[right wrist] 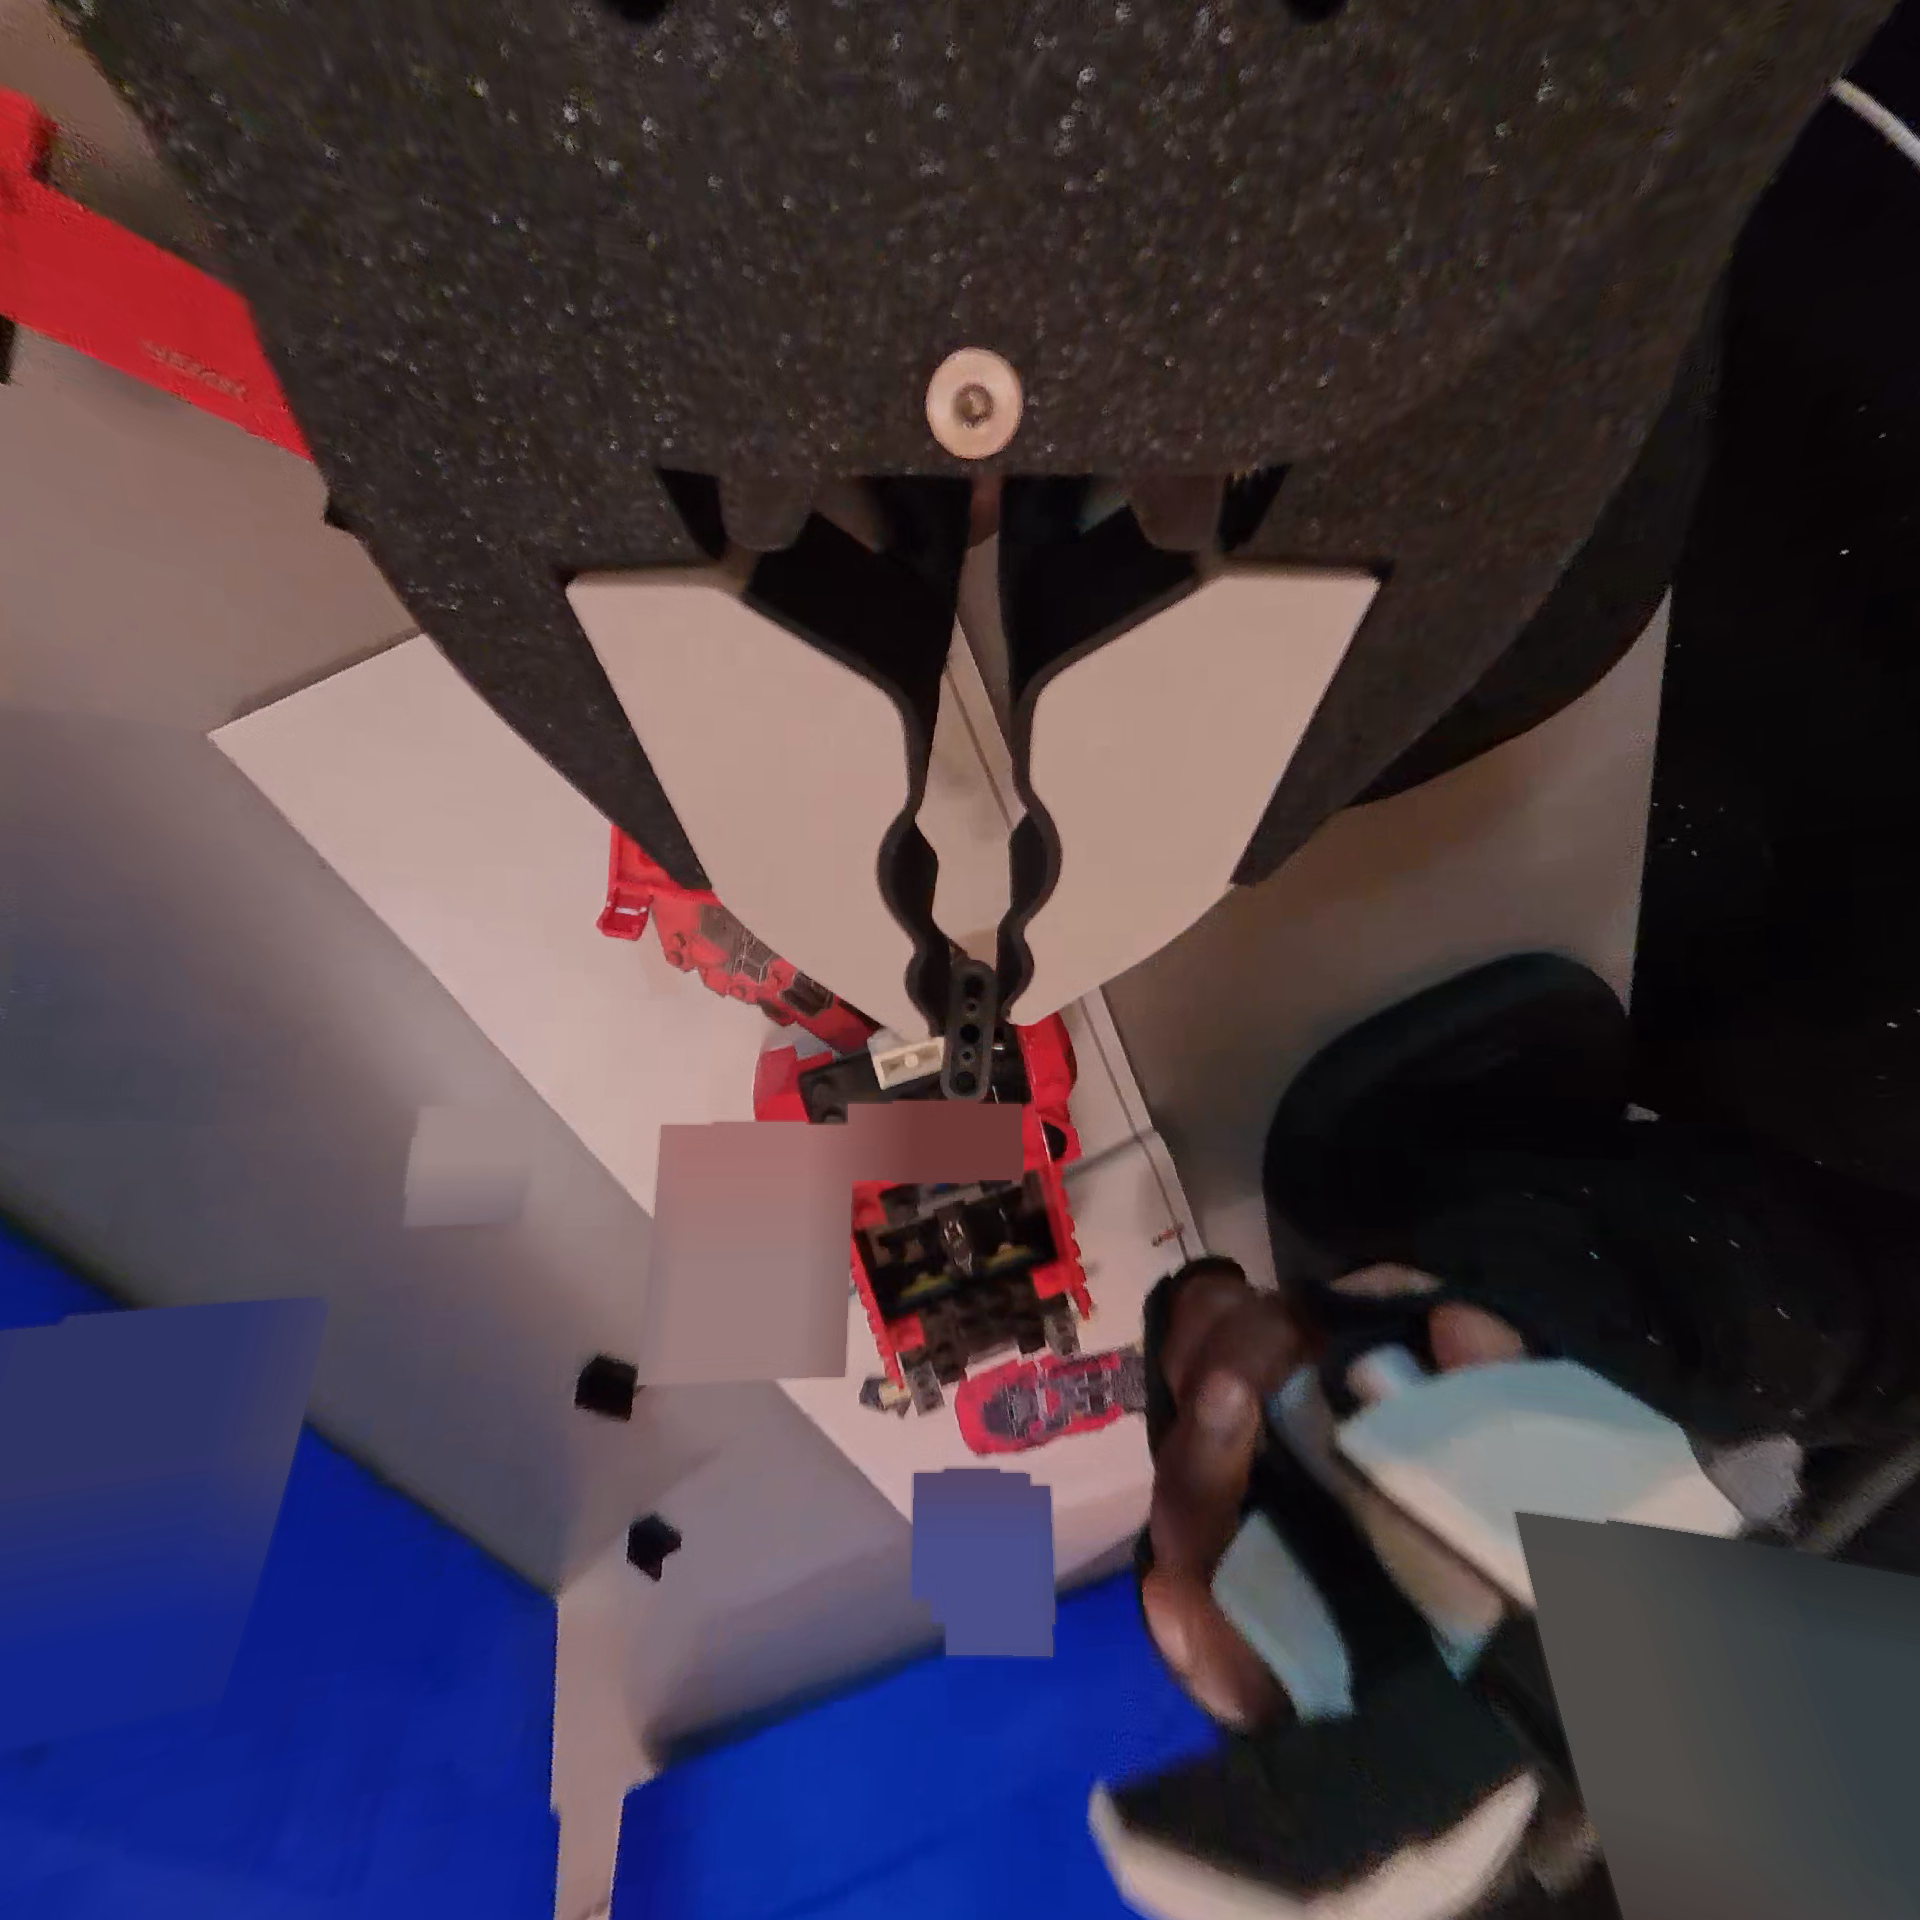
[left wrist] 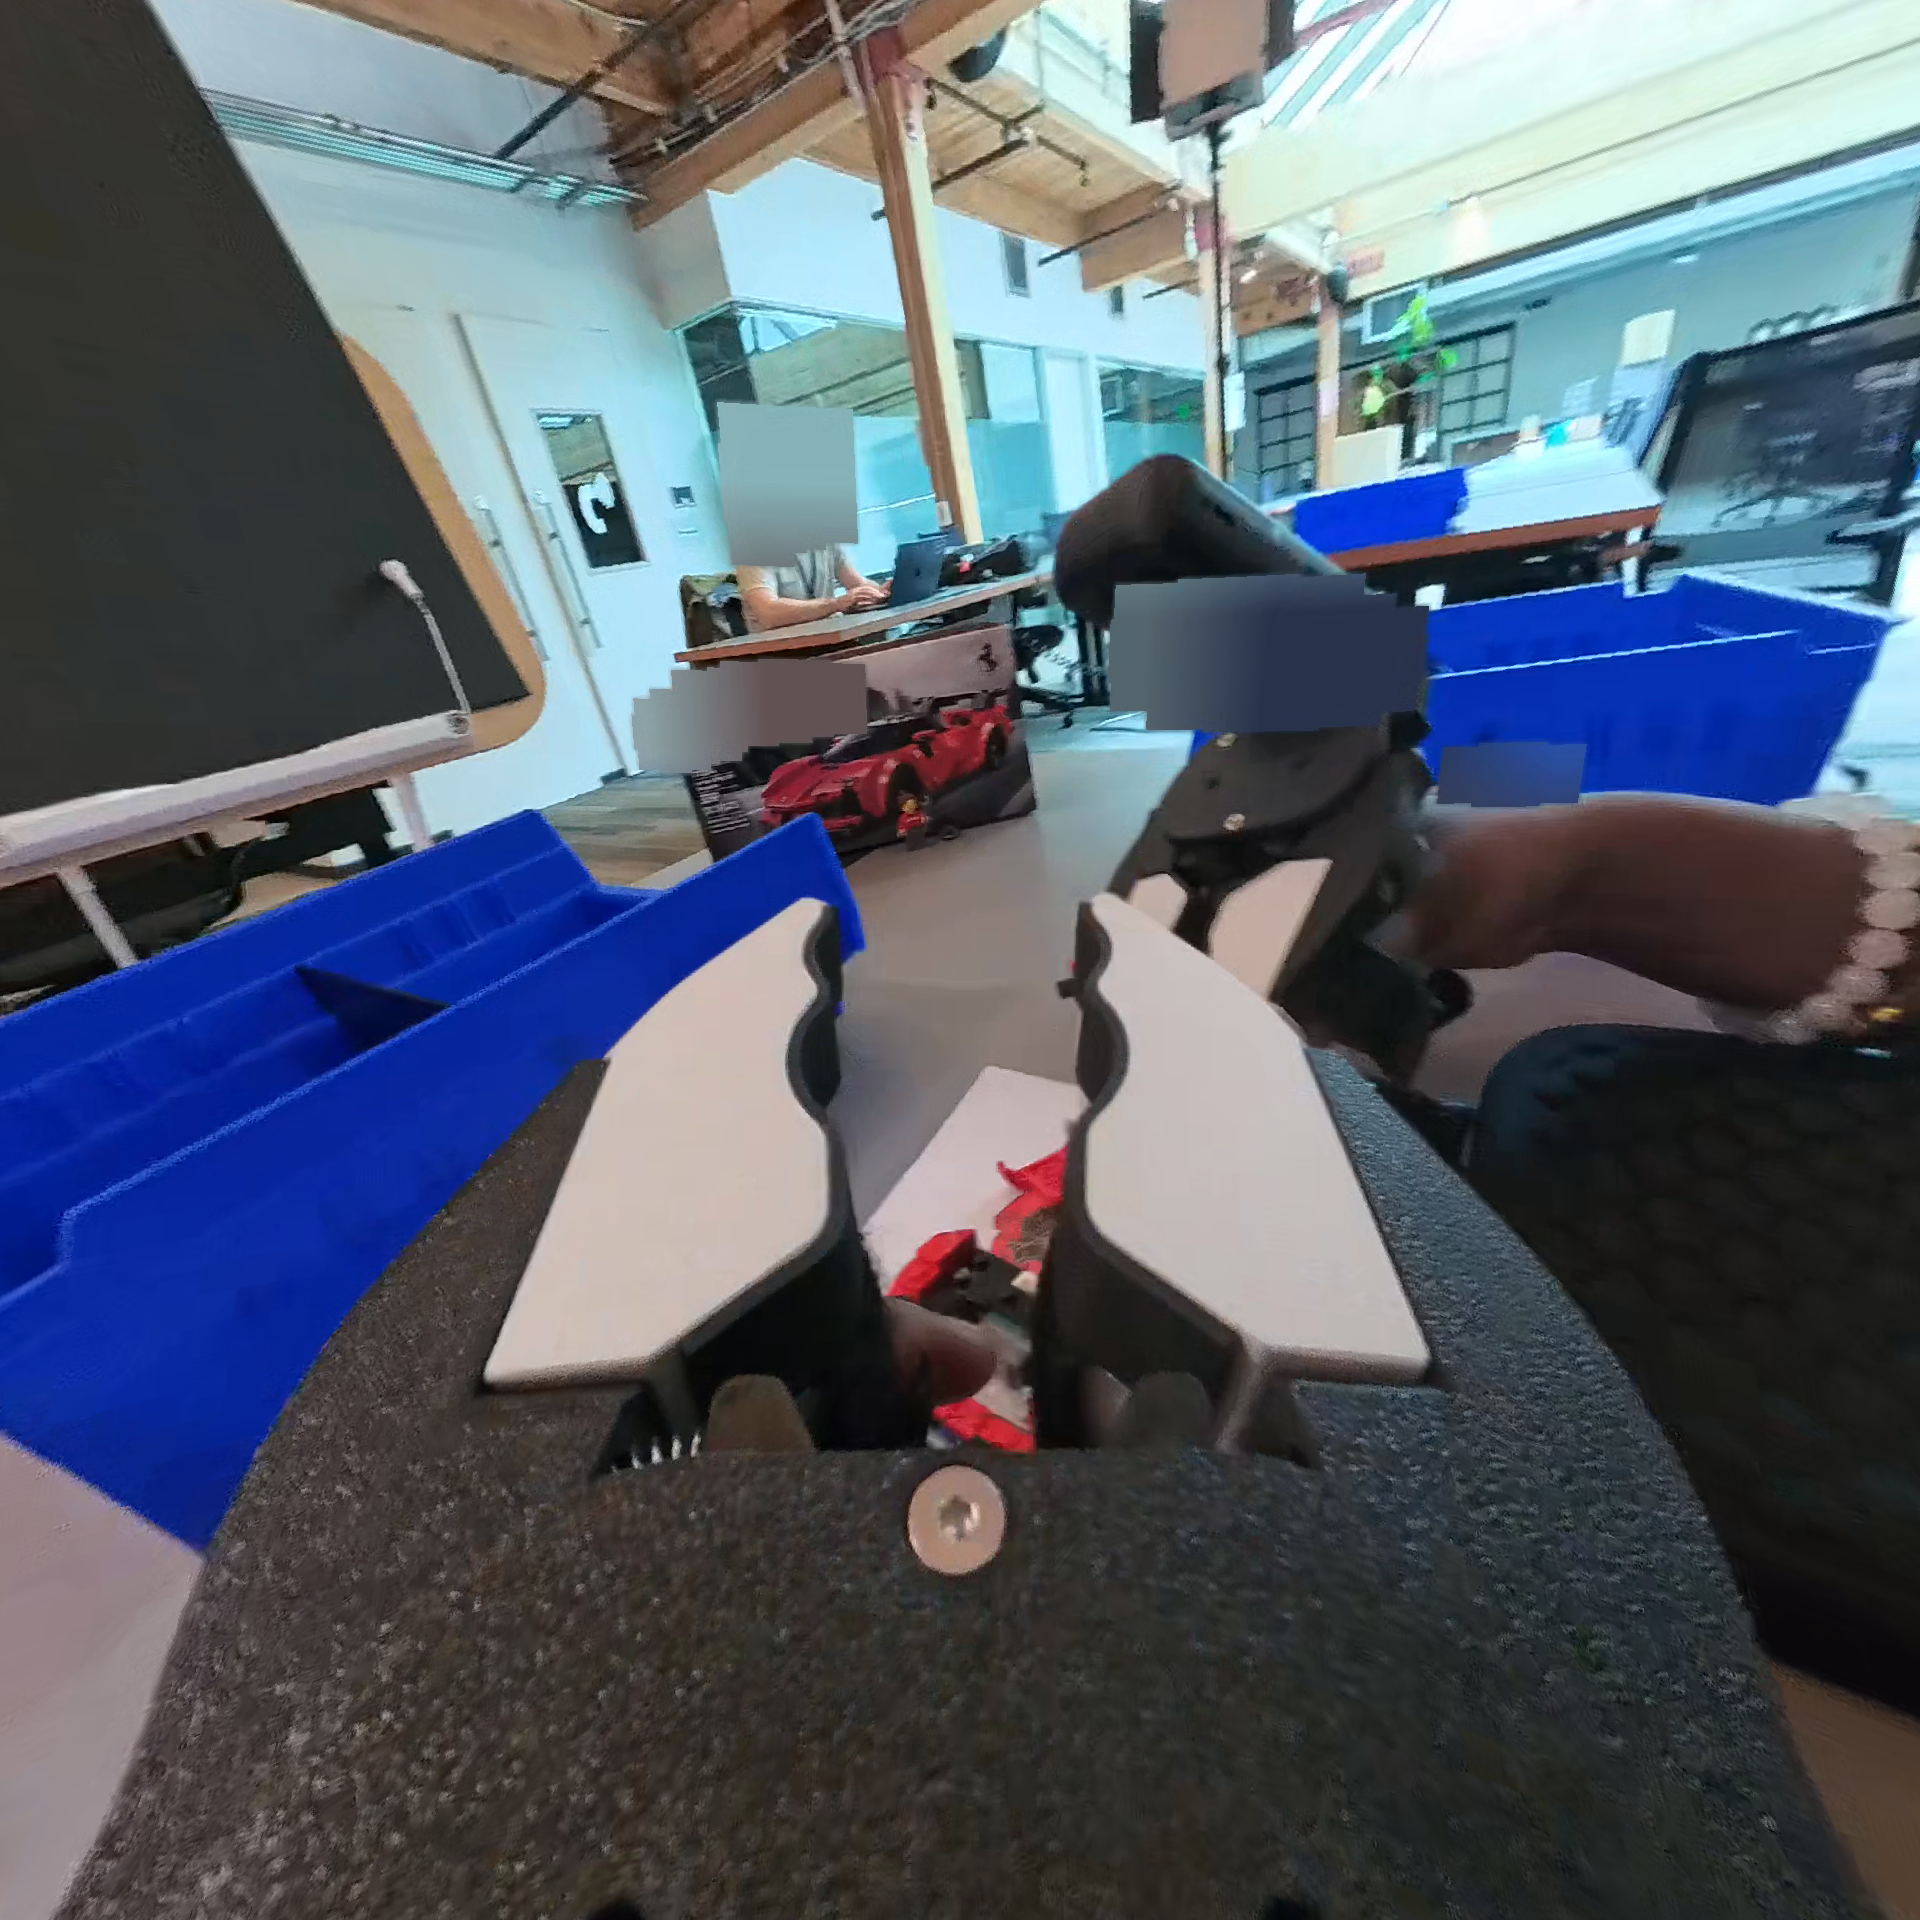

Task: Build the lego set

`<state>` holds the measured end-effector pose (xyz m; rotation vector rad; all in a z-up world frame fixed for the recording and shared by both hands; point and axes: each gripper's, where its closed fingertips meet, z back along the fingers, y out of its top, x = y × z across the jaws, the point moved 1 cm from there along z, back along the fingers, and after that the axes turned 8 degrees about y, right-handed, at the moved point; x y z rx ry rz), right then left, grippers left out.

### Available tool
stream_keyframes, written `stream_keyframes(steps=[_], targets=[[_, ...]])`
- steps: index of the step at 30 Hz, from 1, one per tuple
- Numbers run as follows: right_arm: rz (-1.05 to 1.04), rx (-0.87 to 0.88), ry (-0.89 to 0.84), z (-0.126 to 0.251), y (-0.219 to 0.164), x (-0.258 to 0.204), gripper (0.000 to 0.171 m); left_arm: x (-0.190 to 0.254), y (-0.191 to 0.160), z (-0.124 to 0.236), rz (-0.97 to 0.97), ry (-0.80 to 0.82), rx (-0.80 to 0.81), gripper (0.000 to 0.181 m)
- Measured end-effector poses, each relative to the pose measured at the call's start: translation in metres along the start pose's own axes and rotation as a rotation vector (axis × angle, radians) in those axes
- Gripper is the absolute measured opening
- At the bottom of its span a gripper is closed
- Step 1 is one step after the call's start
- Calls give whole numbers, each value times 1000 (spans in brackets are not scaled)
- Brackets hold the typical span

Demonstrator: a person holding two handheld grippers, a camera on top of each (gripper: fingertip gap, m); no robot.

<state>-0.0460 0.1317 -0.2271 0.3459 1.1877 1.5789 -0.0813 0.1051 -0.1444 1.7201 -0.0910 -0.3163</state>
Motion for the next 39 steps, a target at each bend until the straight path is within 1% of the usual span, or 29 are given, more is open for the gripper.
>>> stream_keyframes(steps=[3, 6, 9, 11, 13, 14, 15, 17, 19, 22, 24, 25, 27, 30, 32, 34, 35, 36, 37, 38, 39], targets=[[-3, -86, -34, -6, -14, 6, 8, -9, 1, -4, -68, 45, -68, 45], [19, -157, -95, -6, -23, 12, 9, -10, 10, -7, -110, 23, -100, 45], [37, -201, -135, -7, -29, 17, 11, -16, 9, -11, -84, 3, -141, 47], [60, -232, -175, -6, -33, 20, 13, -26, -1, -13, -89, 48, -187, 50], [91, -226, -196, -5, -31, 21, 17, -37, -12, -12, -10, 114, -200, 57], [100, -212, -219, -4, -28, 23, 22, -39, -17, -11, 50, 123, -206, 61], [105, -195, -245, -1, -25, 25, 32, -40, -20, -10, 85, 129, -221, 70], [121, -145, -293, 4, -17, 28, 45, -46, -22, -9, 49, 174, -238, 85], [138, -60, -370, 14, -4, 34, 63, -59, -18, -7, -15, 274, -212, 100], [187, 130, -550, 40, 23, 45, 105, -74, -7, -4, -37, 396, -136, 128], [218, 266, -693, 63, 39, 51, 137, -80, 3, -1, -21, 439, -58, 133], [234, 315, -767, 75, 44, 54, 146, -82, 10, 1, -9, 452, -6, 135], [267, 367, -898, 96, 50, 55, 146, -86, 24, 6, -9, 463, 78, 146], [323, 523, -1025, 123, 63, 46, 146, -92, 32, 11, 0, 484, 94, 146], [307, 631, -1088, 139, 67, 45, 146, -92, 24, 9, -2, 484, 41, 146], [319, 652, -1133, 149, 66, 46, 146, -91, 16, 6, -33, 487, -19, 146], [356, 662, -1175, 156, 67, 46, 142, -91, 15, 3, -61, 488, -45, 145], [395, 657, -1215, 163, 68, 47, 138, -90, 18, 0, -104, 485, -76, 141], [406, 634, -1224, 166, 71, 47, 136, -90, 24, -4, -162, 487, -108, 126], [406, 616, -1198, 166, 78, 44, 130, -90, 36, -7, -228, 491, -130, 100], [426, 606, -1145, 162, 90, 36, 114, -92, 51, -11, -301, 499, -135, 47]])
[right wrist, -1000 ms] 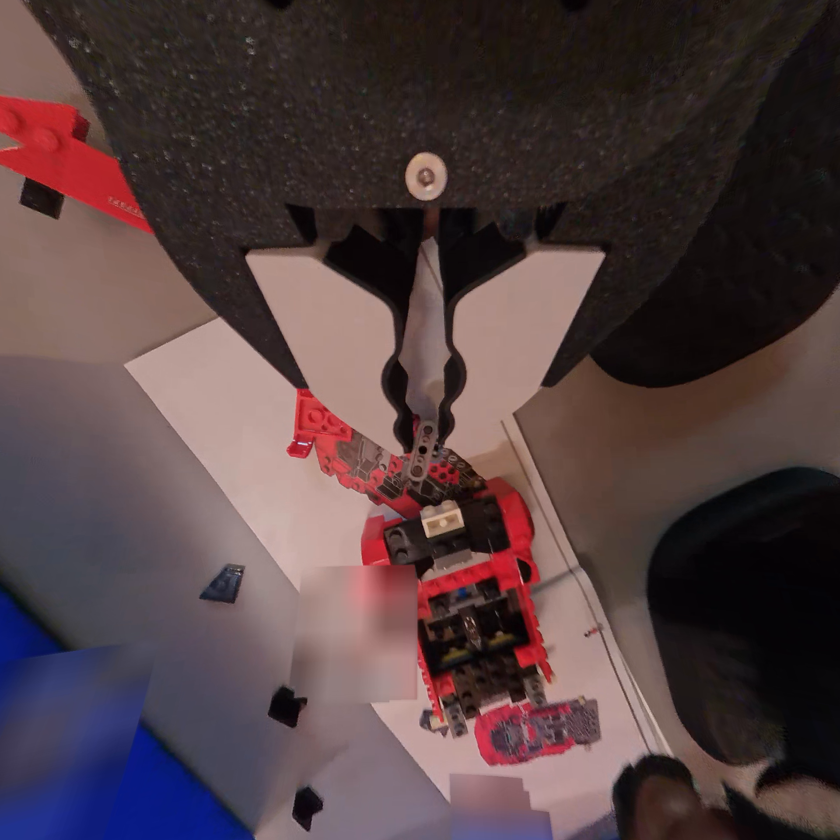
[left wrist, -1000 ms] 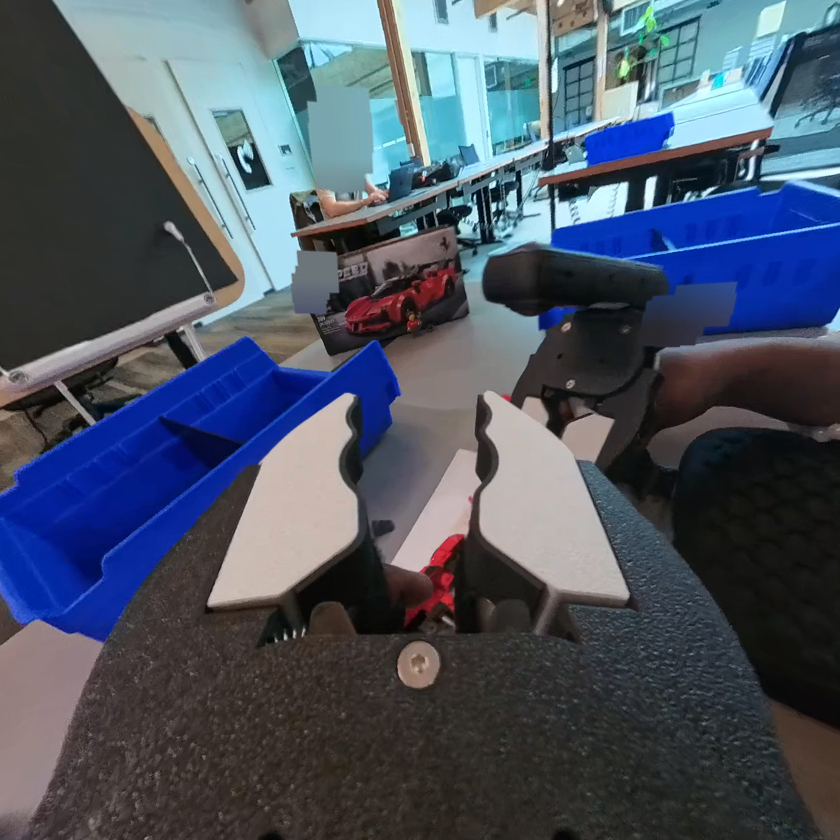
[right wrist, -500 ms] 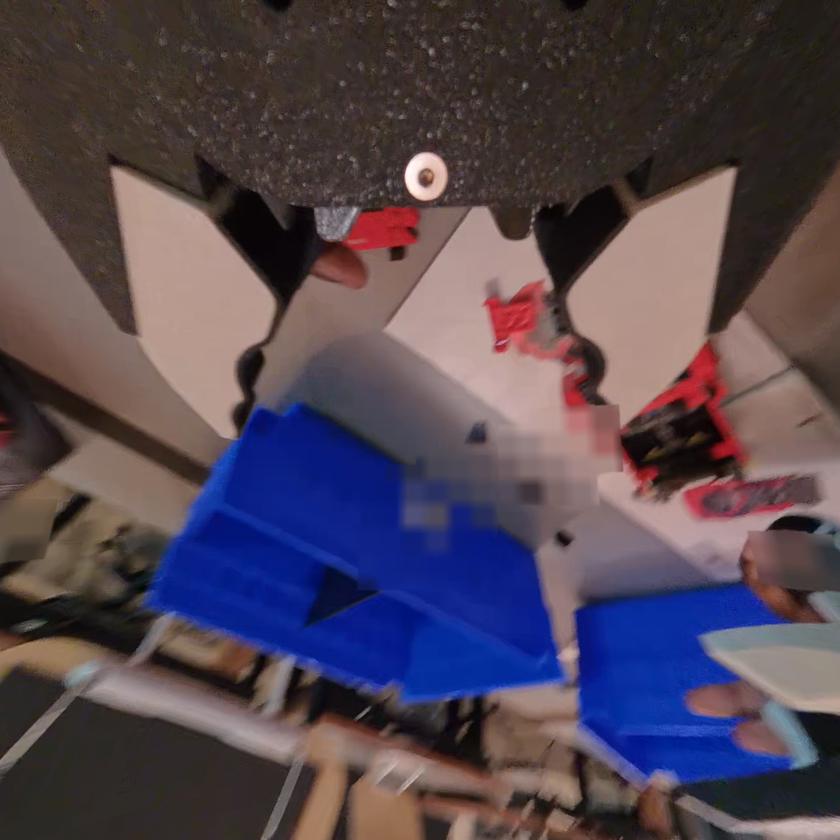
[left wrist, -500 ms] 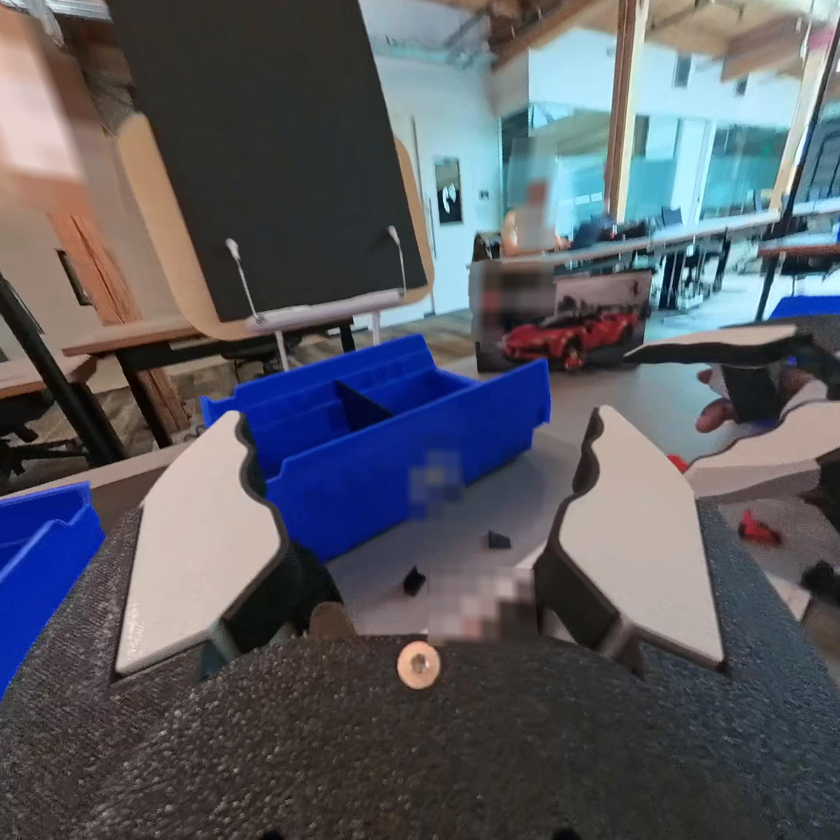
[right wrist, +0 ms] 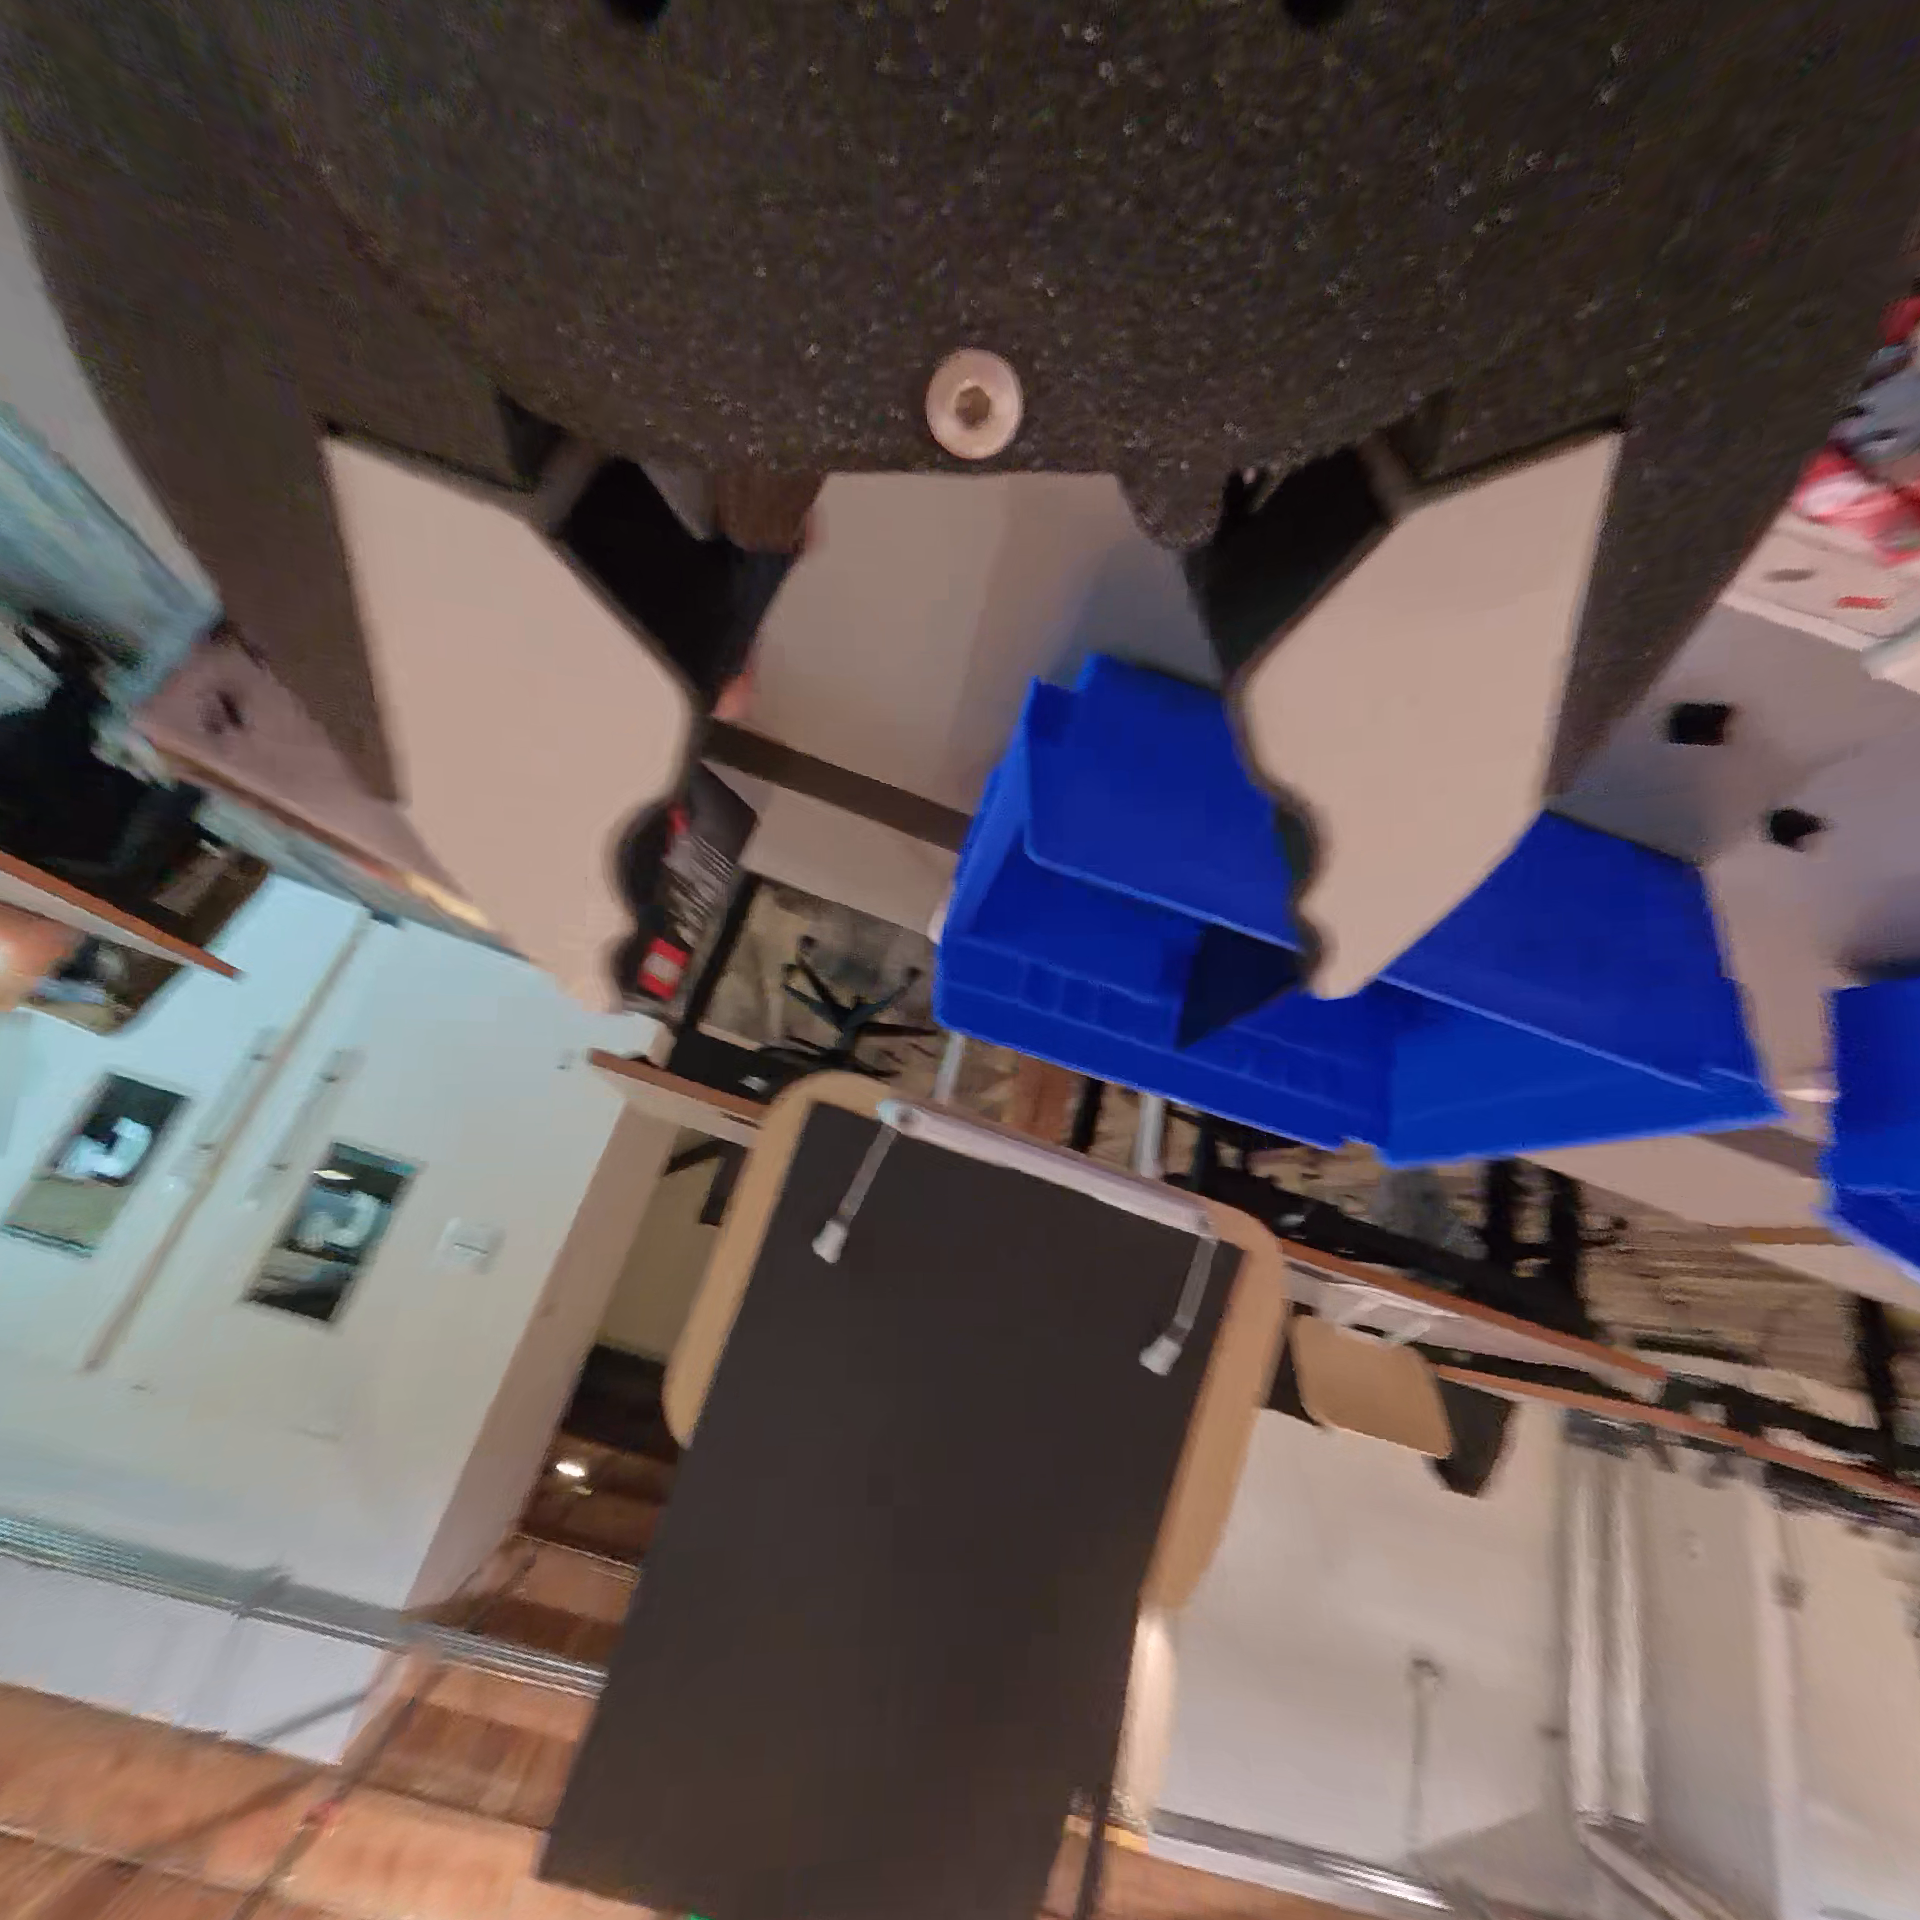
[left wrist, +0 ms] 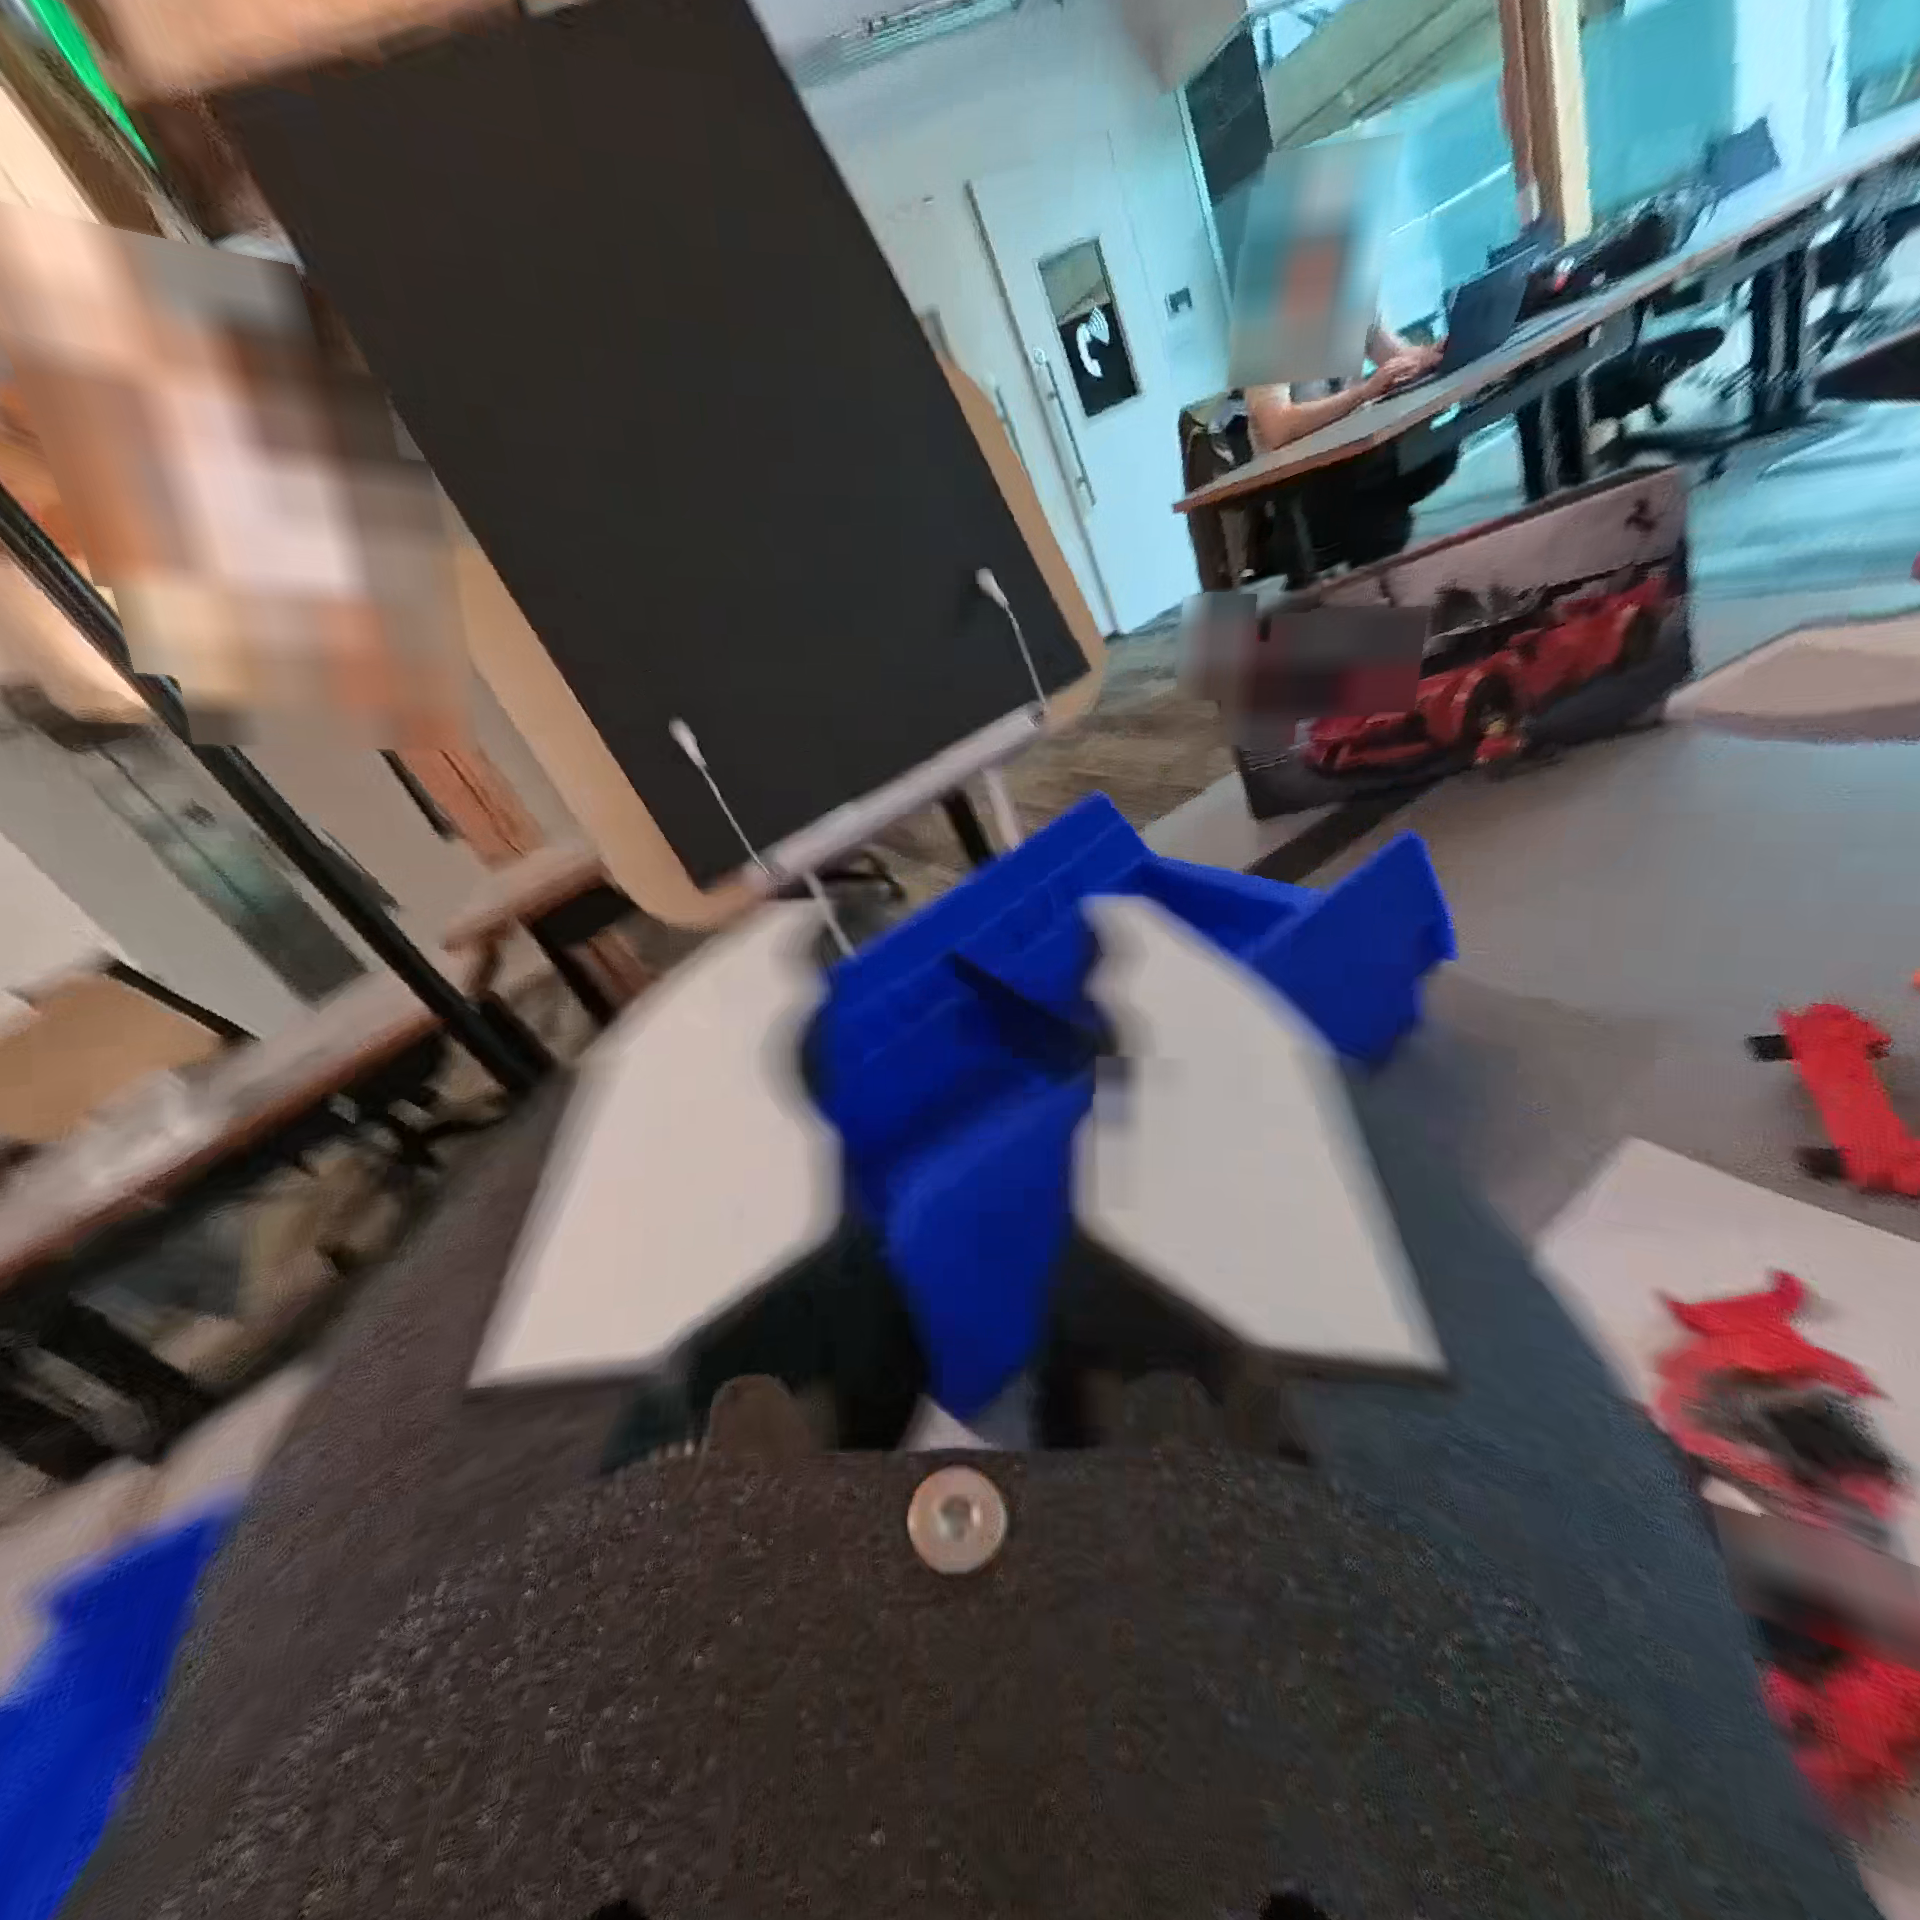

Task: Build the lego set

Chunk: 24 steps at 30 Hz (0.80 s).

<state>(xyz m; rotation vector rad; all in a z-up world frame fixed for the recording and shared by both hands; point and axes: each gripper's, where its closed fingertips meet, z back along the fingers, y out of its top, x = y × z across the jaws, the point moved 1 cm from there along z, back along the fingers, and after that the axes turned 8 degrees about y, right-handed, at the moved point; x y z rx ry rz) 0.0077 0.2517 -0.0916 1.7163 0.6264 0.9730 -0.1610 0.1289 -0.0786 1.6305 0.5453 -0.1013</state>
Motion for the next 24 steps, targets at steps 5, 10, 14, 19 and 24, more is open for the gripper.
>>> stream_keyframes(steps=[5, 10, 14, 19, 24], targets=[[22, -68, 241, -22, 77, -40, 0, -35, 50, -38, -184, 218, -51, 0], [86, 0, 365, -19, 155, -113, 0, -70, 31, -63, -154, 445, -159, 0], [254, -23, 403, 1, 162, -182, 0, -80, -11, -76, -175, 464, -265, 0], [314, -110, 484, -3, 138, -234, 0, -83, -22, -76, -147, 450, -278, 0], [315, -111, 485, -15, 131, -244, 0, -81, -15, -76, -153, 450, -254, 0]])
